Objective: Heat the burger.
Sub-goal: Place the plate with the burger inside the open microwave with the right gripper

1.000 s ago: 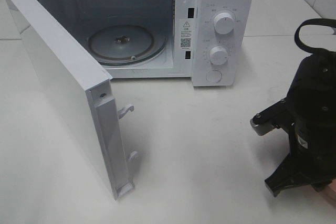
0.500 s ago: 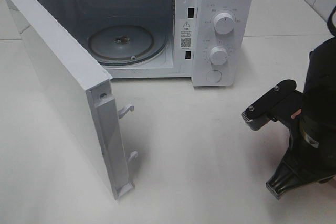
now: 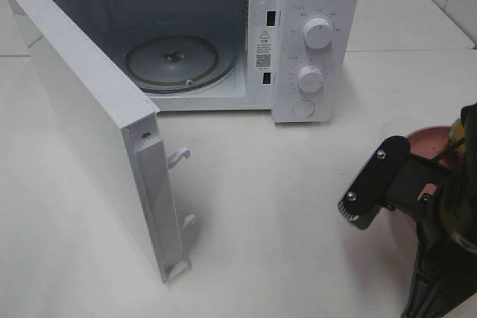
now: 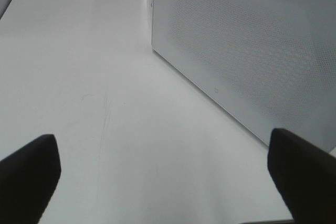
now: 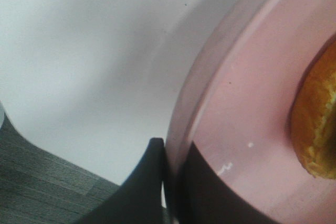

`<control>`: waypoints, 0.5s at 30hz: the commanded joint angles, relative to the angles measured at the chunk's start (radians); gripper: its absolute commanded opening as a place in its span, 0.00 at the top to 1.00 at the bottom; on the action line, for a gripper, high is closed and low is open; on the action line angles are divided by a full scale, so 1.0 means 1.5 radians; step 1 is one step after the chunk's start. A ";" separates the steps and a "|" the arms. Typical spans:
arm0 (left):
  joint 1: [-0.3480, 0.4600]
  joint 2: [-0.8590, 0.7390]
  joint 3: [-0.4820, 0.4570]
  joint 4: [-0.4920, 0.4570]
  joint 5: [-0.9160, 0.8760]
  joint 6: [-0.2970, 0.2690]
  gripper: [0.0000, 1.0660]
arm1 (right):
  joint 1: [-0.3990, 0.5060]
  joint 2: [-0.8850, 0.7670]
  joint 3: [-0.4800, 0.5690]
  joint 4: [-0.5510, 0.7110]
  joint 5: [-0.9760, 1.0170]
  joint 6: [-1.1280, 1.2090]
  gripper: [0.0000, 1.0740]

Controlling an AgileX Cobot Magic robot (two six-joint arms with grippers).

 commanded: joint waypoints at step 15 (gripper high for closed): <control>0.003 -0.016 0.001 -0.002 -0.009 -0.003 0.04 | 0.125 -0.007 0.005 -0.083 0.027 -0.077 1.00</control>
